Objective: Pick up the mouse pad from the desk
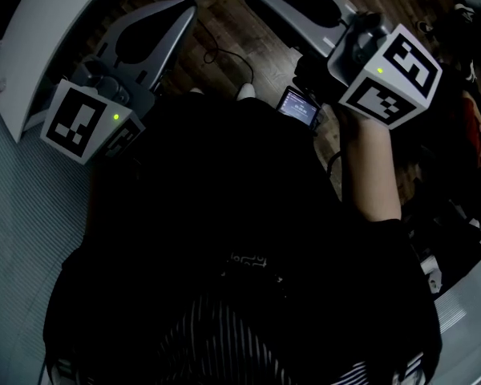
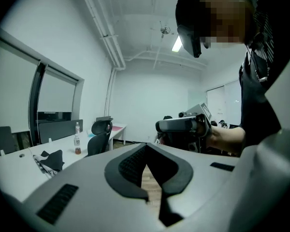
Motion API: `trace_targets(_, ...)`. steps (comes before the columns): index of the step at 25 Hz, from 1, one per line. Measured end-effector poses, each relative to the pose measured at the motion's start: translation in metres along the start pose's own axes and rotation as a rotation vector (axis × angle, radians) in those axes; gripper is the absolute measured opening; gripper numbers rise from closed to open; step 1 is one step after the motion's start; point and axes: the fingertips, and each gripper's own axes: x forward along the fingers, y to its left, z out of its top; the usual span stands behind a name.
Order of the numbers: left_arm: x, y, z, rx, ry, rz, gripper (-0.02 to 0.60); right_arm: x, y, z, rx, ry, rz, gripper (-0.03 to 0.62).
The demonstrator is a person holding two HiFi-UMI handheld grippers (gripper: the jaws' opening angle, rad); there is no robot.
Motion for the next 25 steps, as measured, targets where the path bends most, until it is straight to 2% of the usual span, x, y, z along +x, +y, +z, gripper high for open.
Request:
trace_targets(4,-0.004,0.001,-0.017,-0.032,0.009,-0.012,0.006,0.004,0.006,0.000,0.003,-0.015,0.000,0.005)
trace_targets(8,-0.001,0.001,-0.005,-0.008,-0.031,-0.021,0.006,-0.003,0.008,0.006,-0.027,-0.024,-0.016,0.005)
trace_targets(15,0.007,-0.003,0.014,-0.005,-0.100,-0.084,0.006,-0.007,0.026,0.021,-0.116,-0.016,-0.035,0.005)
trace_targets(19,0.022,0.042,0.033,-0.006,-0.129,-0.128,0.006,0.025,-0.001,0.042,-0.139,-0.012,-0.071,0.005)
trace_targets(25,0.023,0.105,0.038,0.005,-0.138,-0.164,0.006,0.083,-0.034,0.054,-0.158,0.000,-0.101,0.005)
